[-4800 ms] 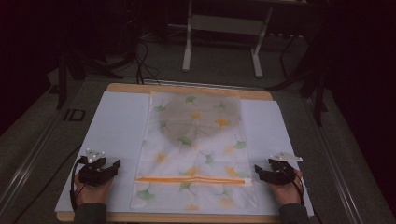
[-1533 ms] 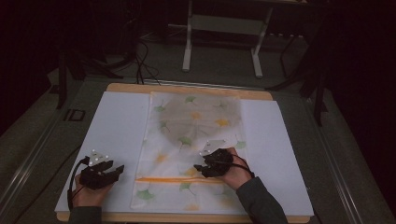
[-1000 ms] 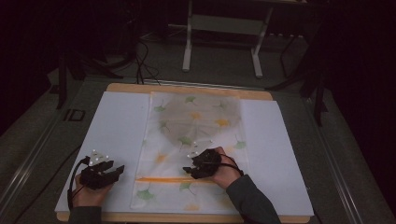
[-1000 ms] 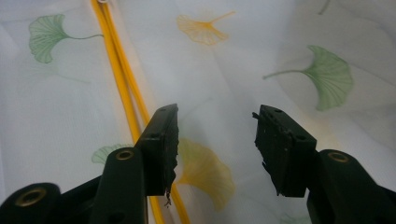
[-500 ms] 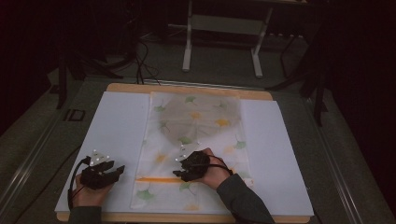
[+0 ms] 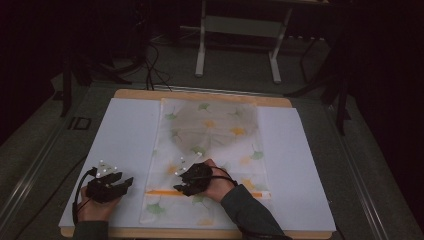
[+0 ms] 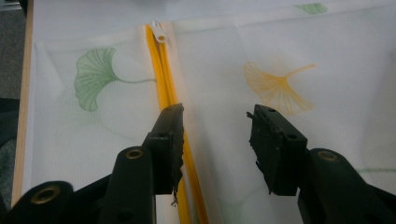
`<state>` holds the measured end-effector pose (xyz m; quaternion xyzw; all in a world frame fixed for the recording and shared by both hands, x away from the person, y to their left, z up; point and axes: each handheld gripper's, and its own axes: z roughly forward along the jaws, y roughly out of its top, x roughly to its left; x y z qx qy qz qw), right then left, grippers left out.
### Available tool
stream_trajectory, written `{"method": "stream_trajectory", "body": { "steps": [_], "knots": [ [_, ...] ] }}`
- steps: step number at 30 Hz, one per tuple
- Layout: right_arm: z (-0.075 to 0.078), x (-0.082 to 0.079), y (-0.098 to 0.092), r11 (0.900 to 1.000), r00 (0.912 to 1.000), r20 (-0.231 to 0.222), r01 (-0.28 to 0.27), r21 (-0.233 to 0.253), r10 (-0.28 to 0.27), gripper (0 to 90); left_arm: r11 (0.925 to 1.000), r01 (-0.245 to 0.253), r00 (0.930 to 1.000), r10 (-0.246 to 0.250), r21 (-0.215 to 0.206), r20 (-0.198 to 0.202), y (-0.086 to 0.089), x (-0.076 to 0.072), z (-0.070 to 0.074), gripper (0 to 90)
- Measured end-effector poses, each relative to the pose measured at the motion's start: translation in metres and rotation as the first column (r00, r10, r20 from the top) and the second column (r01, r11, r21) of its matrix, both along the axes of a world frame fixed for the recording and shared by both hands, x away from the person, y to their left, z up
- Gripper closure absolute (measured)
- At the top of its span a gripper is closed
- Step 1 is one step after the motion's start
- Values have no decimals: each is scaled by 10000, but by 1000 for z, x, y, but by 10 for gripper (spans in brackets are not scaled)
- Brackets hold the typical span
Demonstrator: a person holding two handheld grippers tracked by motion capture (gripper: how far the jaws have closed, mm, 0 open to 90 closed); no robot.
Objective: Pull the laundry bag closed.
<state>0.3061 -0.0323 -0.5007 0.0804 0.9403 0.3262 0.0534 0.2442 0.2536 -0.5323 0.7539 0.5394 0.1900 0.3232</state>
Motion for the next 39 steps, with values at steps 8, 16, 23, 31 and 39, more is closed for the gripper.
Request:
{"method": "stream_trajectory", "body": {
  "steps": [8, 16, 23, 31, 39],
  "knots": [
    [-5, 1, 12, 9996, 9995, -154, -285, 33, 286, 558, 10000, 73, 10000, -73, 41, -19, -1, 0, 0, 514],
    [-7, 2, 25, 9988, 9986, -244, -478, 42, 479, 569, 10000, 92, 10000, -92, 3, -7, -1, 0, 0, 513],
    [-9, 2, 34, 9966, 9946, -640, -812, 168, 821, 658, 10000, 89, 10000, -89, 9, -12, -1, 1, 0, 512],
    [-12, -1, 44, 9945, 9928, -640, -997, 335, 1017, 679, 10000, 91, 10000, -91, 3, -4, -1, 1, 0, 512],
    [-14, -2, 57, 9923, 9905, -650, -1191, 348, 1211, 663, 10000, 71, 10000, -71, -15, 3, 0, 1, 0, 512]
  ]
}}
